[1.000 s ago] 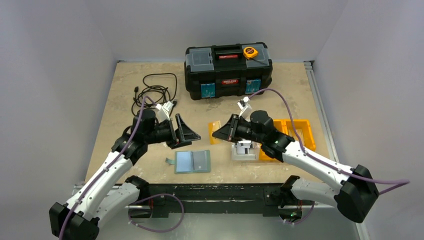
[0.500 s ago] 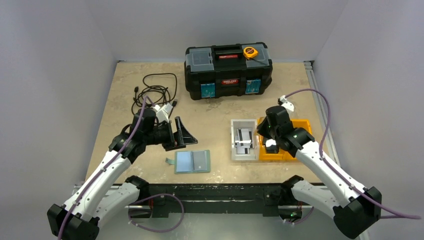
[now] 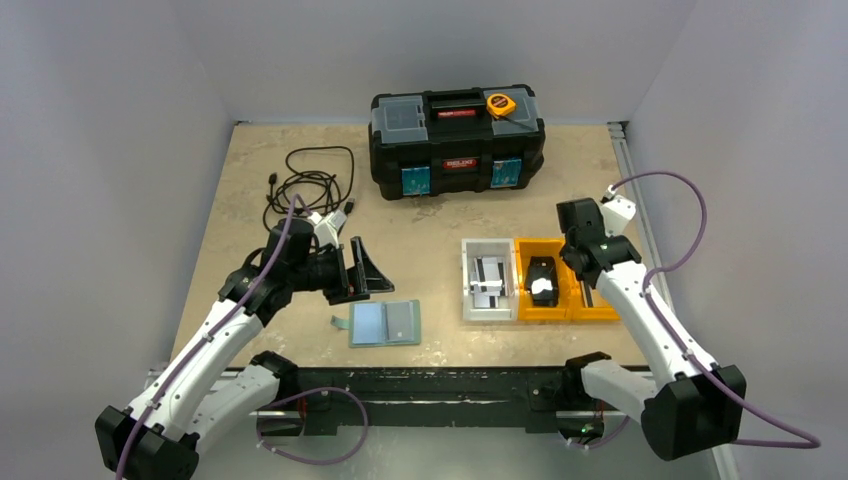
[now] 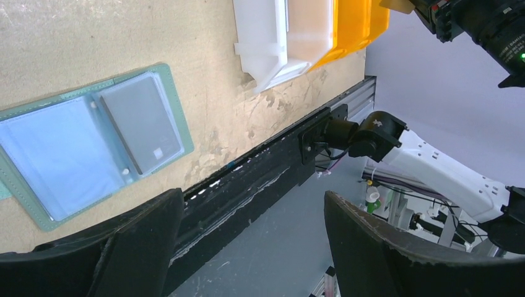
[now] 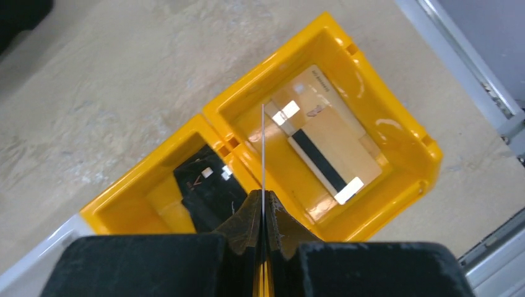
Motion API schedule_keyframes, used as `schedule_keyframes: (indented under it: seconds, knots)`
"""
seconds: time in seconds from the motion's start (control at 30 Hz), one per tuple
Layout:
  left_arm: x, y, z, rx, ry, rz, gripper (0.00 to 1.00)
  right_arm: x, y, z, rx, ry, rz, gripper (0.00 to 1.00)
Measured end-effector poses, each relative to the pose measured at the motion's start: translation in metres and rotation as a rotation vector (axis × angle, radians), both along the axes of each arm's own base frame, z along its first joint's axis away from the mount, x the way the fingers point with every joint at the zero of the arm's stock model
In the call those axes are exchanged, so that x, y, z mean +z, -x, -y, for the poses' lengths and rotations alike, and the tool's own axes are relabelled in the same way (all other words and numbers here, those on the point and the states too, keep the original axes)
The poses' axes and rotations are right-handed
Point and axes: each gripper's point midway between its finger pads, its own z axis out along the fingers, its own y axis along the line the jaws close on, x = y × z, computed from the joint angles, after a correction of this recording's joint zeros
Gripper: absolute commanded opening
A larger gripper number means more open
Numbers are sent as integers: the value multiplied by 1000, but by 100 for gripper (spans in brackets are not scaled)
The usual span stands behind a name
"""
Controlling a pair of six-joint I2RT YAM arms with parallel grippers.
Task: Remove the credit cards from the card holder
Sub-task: Place the credit card in the storage box.
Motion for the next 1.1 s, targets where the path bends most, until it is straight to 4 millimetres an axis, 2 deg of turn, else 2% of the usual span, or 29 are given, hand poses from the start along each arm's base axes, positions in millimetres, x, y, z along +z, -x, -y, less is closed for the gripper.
schedule_keyframes:
  seconds: [0.27,0.43,0.7,0.8,0.9,1.03,1.1]
  knots:
    - [0,1,0,-14,-3,8,83,-8,7,43,-146,84,-73,7]
    - [0,2,0,-19,-3,11,83,-12,8,49,-160,100,-101,13]
    - [0,2,0,-19,-3,12,83,-14,7,44,-119,86,-121,28]
    - [-2,1,0,-19,-8,5,83,-14,3,36,-65,55,-126,38]
    - [-7,1,1,-18,-23,-5,83,-10,-1,27,-4,25,-113,54]
    - [-21,4,6,-35,-81,-19,83,-1,-6,15,75,-18,-69,72]
    - [-30,6,9,-45,-122,-26,81,4,-9,8,114,-42,-39,76]
